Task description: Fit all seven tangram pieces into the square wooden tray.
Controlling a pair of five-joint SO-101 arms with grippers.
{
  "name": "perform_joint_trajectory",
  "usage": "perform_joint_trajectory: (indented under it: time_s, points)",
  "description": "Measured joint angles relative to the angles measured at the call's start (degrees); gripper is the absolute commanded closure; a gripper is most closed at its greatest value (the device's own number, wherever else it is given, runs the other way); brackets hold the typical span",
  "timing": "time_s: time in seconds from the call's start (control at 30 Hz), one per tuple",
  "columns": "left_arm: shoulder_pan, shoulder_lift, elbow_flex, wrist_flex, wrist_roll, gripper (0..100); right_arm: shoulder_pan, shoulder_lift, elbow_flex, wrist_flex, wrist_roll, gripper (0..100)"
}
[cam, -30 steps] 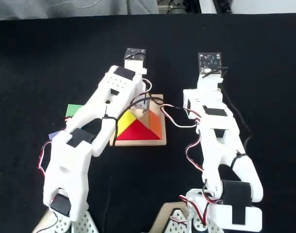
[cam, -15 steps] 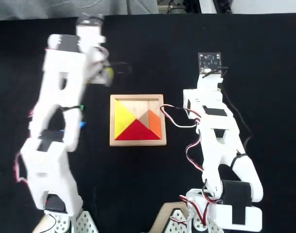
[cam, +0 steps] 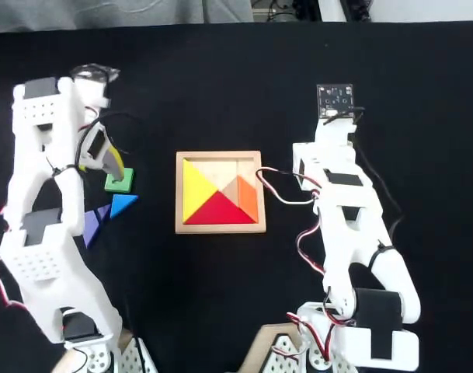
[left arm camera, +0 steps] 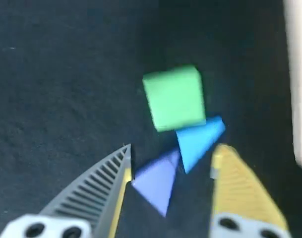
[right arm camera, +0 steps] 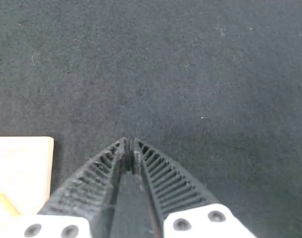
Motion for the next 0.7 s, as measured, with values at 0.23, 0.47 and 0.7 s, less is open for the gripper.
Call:
perform_joint_trajectory:
  time_s: [0.23, 0.47, 0.7]
  points:
    - [-0.1, 0.0, 12.5, -13.2, 2.6, 68, 0.0, 0.0, 0.0, 0.0, 0.0, 98.4]
    - [-0.2, 0.0, 18.2, -22.8, 4.7, 68, 0.0, 0.0, 0.0, 0.0, 0.0, 98.4]
    - [-0.2, 0.0, 20.9, -28.4, 8.9, 68, 0.0, 0.0, 0.0, 0.0, 0.0, 98.4]
